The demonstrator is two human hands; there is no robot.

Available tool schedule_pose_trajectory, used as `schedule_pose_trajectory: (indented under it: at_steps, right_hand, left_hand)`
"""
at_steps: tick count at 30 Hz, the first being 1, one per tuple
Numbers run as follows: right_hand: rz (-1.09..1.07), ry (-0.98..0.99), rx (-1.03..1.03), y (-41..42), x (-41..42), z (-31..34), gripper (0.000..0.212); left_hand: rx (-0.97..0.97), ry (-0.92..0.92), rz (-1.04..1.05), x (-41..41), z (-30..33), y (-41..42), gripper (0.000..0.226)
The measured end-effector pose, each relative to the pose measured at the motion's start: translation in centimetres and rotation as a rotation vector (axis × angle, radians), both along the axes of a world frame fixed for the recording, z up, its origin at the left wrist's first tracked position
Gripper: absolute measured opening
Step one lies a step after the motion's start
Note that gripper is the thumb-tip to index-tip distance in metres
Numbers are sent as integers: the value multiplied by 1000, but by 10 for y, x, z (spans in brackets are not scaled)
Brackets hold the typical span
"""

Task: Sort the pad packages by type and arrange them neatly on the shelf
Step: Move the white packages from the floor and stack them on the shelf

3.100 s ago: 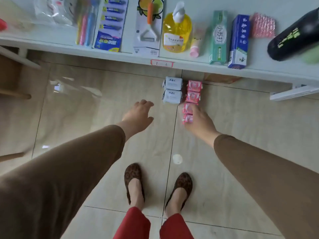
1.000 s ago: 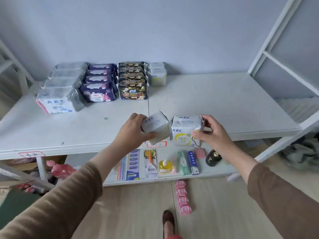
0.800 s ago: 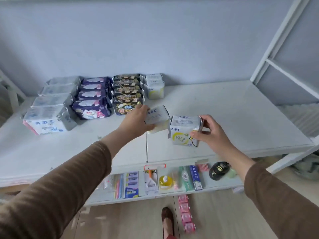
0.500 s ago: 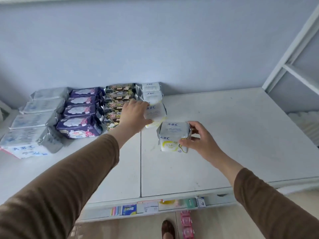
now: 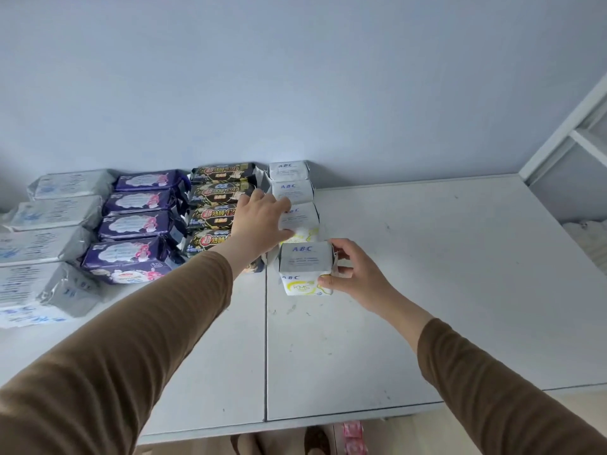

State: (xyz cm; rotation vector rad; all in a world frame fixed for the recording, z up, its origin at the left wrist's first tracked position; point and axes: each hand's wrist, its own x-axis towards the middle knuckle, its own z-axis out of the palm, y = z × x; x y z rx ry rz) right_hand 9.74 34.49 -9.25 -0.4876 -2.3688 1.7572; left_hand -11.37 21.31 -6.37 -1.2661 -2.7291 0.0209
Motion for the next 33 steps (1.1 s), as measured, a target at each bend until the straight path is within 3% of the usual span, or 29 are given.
schedule_pose_trajectory:
  at_steps: [4,10,15,22,28,33]
  right_hand:
    - [32,-40,24,2,-16,-4,67]
    - [-19,-51,99,0,-33,-8,63]
    - [-114,-45,178,-7,-39,-13,59]
    - [-188,-56,337,-22,-19,-11,87]
    - [-157,12,558,-60,46,18,56]
    - [-95,-19,710,-116,129,29,51]
  left_hand:
    - [-16,-81,-1,-2,10,-9,58]
    - [229,-128,64,14,26,-41,33]
    - [286,-116,63,41,29,-67,32]
    - [287,-176,90,82,25,-99,35]
    - [264,-237,21,136,12,-141,37]
    - [264,-247,-27,206,-3,-196,39]
